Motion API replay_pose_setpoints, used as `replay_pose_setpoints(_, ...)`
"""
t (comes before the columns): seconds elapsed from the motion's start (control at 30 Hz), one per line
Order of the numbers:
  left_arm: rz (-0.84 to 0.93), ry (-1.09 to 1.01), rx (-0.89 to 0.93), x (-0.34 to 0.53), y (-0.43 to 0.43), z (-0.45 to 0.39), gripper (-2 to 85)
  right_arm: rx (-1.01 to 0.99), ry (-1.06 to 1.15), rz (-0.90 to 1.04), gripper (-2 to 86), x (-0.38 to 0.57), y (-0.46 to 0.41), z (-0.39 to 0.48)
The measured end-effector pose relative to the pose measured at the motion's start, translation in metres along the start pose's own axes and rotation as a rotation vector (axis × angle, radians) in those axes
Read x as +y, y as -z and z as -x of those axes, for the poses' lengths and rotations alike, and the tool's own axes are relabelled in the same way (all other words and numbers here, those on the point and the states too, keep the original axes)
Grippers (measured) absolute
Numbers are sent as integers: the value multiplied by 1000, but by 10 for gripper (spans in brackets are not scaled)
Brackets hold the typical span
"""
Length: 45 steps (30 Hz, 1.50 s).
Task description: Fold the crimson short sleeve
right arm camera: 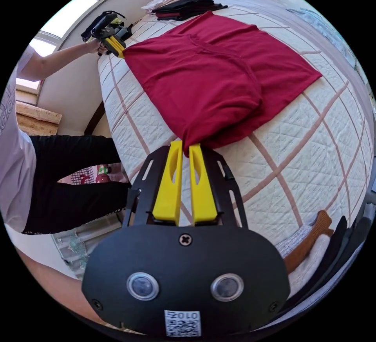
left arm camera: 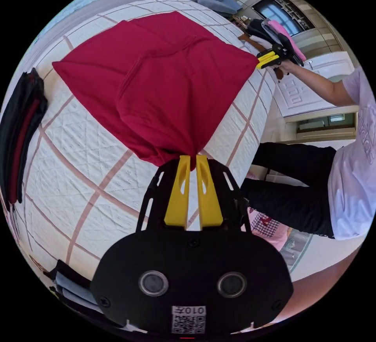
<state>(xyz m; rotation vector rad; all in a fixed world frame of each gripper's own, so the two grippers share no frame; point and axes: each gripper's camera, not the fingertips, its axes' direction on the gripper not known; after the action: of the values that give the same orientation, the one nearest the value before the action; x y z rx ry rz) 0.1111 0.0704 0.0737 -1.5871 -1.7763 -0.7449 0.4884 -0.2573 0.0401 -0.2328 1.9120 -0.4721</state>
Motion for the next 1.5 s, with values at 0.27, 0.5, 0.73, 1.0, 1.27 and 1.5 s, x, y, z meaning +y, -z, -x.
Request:
replay_pose_setpoints(0.27, 41, 79, 218, 25, 5, 20, 7, -193, -17, -1, 42, 22, 6, -5)
replay_pose_setpoints(0.5, -22, 188, 126, 72, -54, -4, 19, -24, -101, 96, 28, 48, -60, 19)
replay_pose_setpoints(0.73, -171, 323, 39, 118, -34, -27, 46, 170, -303, -23, 28, 76, -18, 35)
replay_pose_setpoints(1.0, -349, 168, -174, 57, 25, -45, 56, 206, -174, -282, 23, -10, 14, 8)
replay_pose_setpoints(1.27, -279, 184, -65, -4, -17, 14, 47, 91, -96, -40, 16, -63, -51, -40)
replay_pose_setpoints(1.5, -493, 284, -148, 25, 47, 23, 76, 157, -235, -419, 49, -33, 37, -75)
